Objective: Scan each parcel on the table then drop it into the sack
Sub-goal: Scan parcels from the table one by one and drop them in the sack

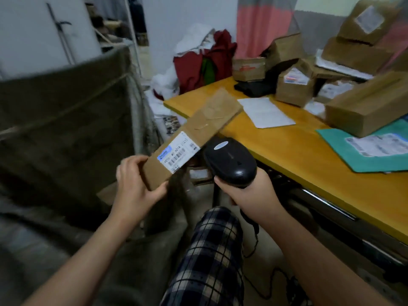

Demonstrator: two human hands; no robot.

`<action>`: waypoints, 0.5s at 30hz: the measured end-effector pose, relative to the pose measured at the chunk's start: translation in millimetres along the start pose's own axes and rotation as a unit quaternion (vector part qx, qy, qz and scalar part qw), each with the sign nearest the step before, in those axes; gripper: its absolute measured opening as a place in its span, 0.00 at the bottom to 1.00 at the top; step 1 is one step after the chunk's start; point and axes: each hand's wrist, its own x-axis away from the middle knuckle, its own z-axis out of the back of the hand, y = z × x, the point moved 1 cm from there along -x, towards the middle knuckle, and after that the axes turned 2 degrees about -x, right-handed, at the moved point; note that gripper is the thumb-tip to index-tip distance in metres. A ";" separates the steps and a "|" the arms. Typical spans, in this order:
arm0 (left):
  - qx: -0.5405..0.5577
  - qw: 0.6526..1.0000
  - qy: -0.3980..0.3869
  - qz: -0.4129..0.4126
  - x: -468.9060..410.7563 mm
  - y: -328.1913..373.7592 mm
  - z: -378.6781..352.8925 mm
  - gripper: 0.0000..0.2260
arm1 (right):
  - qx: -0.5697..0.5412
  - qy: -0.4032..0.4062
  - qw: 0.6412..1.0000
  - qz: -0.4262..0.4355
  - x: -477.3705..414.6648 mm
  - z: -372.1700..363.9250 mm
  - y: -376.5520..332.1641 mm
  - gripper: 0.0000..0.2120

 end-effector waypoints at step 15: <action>-0.297 0.874 -0.178 0.340 44.8 -192.5 53.2 0.29 | 0.187 -0.192 0.963 0.021 -68.9 -148.5 25.7 0.13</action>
